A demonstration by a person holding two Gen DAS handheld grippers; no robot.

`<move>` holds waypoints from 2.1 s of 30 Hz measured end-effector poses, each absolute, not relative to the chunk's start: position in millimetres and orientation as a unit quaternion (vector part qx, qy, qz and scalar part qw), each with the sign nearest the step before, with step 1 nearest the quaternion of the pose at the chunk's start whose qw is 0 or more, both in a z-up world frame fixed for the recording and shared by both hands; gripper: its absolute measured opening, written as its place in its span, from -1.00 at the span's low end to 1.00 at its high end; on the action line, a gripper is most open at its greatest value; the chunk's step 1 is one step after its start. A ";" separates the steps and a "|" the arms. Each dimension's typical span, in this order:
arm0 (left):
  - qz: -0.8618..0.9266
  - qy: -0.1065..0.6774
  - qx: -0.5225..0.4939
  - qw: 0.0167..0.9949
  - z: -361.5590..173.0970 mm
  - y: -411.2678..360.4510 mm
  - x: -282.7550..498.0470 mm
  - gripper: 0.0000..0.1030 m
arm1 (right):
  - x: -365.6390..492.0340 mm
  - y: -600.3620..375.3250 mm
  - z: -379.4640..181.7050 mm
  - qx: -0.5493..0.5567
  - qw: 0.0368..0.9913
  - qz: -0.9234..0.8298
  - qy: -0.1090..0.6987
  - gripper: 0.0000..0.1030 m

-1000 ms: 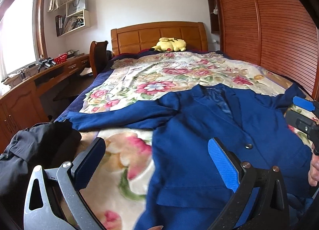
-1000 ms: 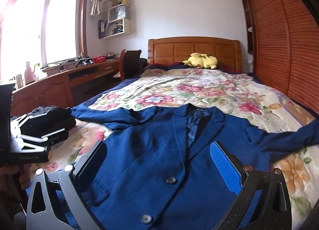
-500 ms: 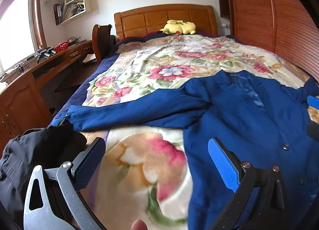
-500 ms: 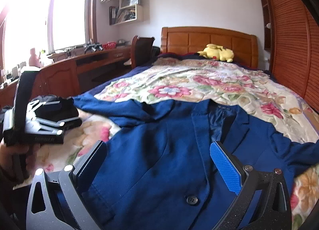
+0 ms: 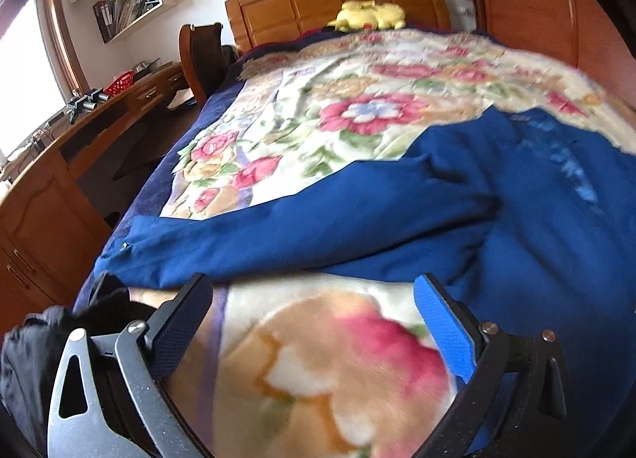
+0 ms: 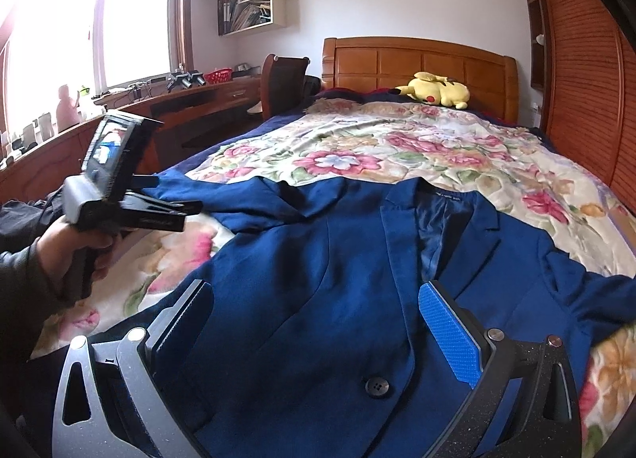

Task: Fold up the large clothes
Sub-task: 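Move the left tool to the jacket's sleeve and close on its cuff, then lift the sleeve with the left tool and lay it across the jacket front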

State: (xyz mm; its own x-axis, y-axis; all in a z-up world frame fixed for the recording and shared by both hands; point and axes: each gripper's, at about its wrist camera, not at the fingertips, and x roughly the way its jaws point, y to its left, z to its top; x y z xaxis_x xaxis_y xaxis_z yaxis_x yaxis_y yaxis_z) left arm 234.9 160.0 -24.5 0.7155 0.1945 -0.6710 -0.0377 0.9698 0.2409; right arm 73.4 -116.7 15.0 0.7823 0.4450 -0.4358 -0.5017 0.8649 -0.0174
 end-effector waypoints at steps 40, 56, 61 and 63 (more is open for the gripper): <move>-0.031 0.346 0.147 0.926 28.8 92.5 241.3 -0.92 | 91.3 -133.7 24.6 -0.092 0.939 0.231 0.237 0.99; -0.086 0.371 0.136 0.915 2.9 60.0 164.6 -0.26 | 88.1 -121.6 16.8 -0.106 0.930 0.253 0.245 0.99; -0.093 0.368 0.116 0.918 7.1 81.2 148.9 0.28 | 88.3 -121.8 19.1 -0.104 0.930 0.253 0.245 0.99; -0.086 0.363 0.110 0.921 8.1 90.1 148.9 0.57 | 88.4 -121.3 18.8 -0.104 0.930 0.254 0.245 0.99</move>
State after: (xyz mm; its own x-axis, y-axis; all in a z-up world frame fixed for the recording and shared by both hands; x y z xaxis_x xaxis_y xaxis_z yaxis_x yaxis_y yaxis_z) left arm 148.9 90.1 8.1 0.7224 -0.0782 -0.6871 0.2373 0.9613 0.1400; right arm 88.4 -121.3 18.8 0.7504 0.4221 -0.5087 -0.5239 0.8490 -0.0682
